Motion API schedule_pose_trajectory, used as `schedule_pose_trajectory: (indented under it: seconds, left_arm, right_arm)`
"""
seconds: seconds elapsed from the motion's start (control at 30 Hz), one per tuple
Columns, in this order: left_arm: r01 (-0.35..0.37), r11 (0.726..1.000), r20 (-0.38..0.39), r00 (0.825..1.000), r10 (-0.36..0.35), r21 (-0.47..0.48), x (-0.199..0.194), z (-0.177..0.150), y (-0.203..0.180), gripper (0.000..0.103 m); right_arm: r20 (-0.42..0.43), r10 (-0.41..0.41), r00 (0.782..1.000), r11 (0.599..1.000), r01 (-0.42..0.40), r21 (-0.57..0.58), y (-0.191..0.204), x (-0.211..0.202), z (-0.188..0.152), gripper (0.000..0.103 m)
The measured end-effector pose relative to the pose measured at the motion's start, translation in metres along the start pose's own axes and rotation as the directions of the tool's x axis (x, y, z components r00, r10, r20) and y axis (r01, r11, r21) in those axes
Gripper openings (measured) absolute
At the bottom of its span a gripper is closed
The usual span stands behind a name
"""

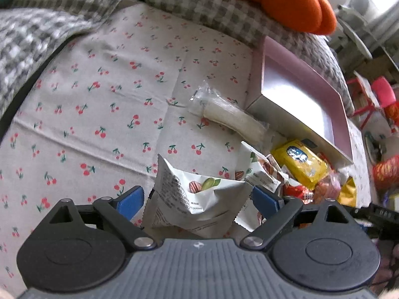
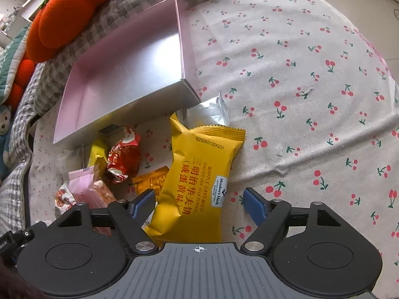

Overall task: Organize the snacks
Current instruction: 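Grasp the white nut bag with left tool while right tool grasps yellow cake packet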

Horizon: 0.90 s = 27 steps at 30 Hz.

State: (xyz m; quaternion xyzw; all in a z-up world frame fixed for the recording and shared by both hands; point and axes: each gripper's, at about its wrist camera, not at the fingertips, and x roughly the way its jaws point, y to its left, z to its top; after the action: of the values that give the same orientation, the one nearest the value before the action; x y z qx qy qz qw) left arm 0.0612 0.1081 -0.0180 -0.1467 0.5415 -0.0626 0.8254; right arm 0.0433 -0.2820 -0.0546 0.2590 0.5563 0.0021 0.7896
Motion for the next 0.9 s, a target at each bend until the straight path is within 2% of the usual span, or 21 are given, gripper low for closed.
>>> schedule_pose_trajectory:
  seconds: [0.2, 0.33, 0.47, 0.57, 0.63, 0.8, 0.9]
  left_arm:
    - [-0.010, 0.982, -0.001, 1.000, 0.010, 0.191, 0.006, -0.009, -0.016, 0.098]
    - [-0.047, 0.966, -0.009, 0.999, 0.051, 0.254, 0.015, -0.014, -0.017, 0.098]
    - [-0.057, 0.956, -0.018, 0.998, 0.064, 0.287, 0.022, -0.018, -0.018, 0.093]
    - [-0.056, 0.950, -0.012, 0.998, 0.062, 0.307, 0.023, -0.020, -0.019, 0.089]
    - [-0.059, 0.948, -0.005, 0.998, 0.064, 0.313, 0.023, -0.019, -0.018, 0.086]
    - [-0.048, 0.950, 0.004, 0.999, 0.049, 0.310, 0.021, -0.019, -0.015, 0.080]
    - [-0.039, 0.951, 0.011, 0.999, 0.038, 0.307, 0.020, -0.020, -0.014, 0.074]
  right_arm:
    - [0.002, 0.004, 1.000, 1.000, -0.004, -0.009, 0.000, -0.001, -0.003, 0.076]
    - [0.002, 0.004, 1.000, 1.000, -0.004, -0.023, 0.001, -0.001, -0.005, 0.074]
    - [0.004, 0.011, 1.000, 1.000, -0.011, -0.023, 0.001, -0.001, -0.006, 0.071]
    - [0.006, 0.017, 1.000, 1.000, -0.017, -0.023, 0.001, -0.002, -0.007, 0.064]
    - [0.003, 0.026, 1.000, 0.999, -0.026, -0.020, 0.001, -0.002, -0.007, 0.053]
    - [0.005, 0.037, 0.999, 0.999, -0.037, -0.015, 0.000, -0.003, -0.008, 0.046]
    - [0.012, 0.044, 0.999, 0.999, -0.044, -0.010, -0.001, -0.005, -0.008, 0.044]
